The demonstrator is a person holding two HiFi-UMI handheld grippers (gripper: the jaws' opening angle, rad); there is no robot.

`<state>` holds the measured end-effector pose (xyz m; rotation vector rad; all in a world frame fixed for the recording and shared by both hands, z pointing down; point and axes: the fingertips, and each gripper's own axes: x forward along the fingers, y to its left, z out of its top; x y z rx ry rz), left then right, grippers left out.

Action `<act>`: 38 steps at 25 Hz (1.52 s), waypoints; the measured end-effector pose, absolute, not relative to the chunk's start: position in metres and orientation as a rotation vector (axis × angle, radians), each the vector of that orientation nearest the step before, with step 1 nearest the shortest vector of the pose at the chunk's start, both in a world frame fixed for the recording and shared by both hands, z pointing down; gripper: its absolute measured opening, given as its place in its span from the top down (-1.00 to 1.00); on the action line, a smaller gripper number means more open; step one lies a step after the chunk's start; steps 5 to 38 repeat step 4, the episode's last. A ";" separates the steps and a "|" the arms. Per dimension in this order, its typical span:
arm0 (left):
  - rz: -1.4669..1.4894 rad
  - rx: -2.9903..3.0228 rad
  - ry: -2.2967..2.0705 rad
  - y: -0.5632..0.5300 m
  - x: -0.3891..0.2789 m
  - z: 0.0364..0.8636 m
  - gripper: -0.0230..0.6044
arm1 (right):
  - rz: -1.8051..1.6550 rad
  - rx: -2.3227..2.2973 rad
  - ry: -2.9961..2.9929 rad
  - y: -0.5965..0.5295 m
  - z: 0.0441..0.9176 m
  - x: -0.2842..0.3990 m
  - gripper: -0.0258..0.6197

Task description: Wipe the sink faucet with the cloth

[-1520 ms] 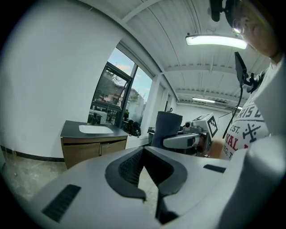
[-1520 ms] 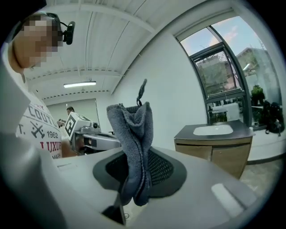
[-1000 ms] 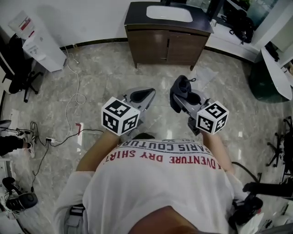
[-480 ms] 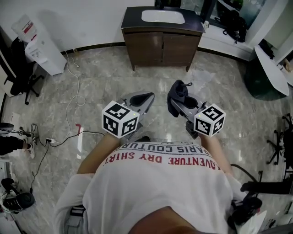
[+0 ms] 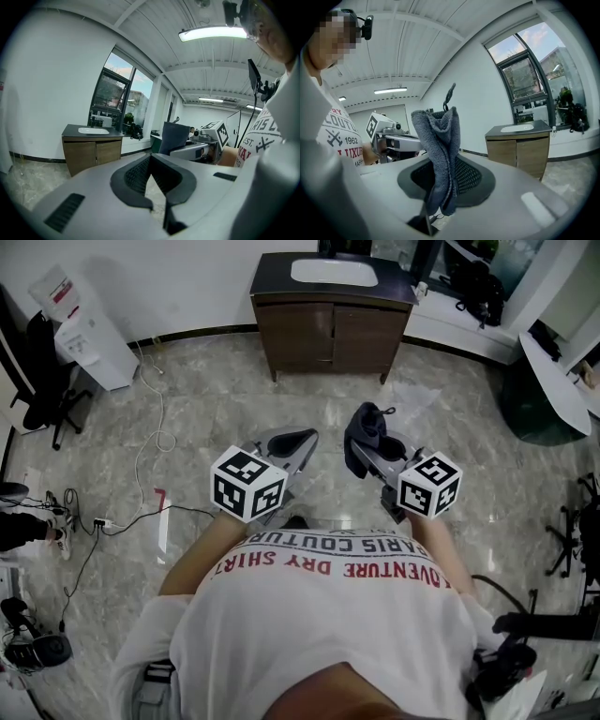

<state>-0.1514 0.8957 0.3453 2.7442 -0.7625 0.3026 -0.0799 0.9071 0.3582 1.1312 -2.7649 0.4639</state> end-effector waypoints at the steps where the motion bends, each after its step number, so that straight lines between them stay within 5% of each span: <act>1: 0.306 2.744 -0.762 0.898 -0.151 0.346 0.92 | 0.464 1.132 -2.766 0.909 0.358 -0.079 0.67; 38: 0.308 2.741 -0.763 0.901 -0.150 0.345 0.92 | 0.458 1.134 -2.765 0.912 0.356 -0.077 0.67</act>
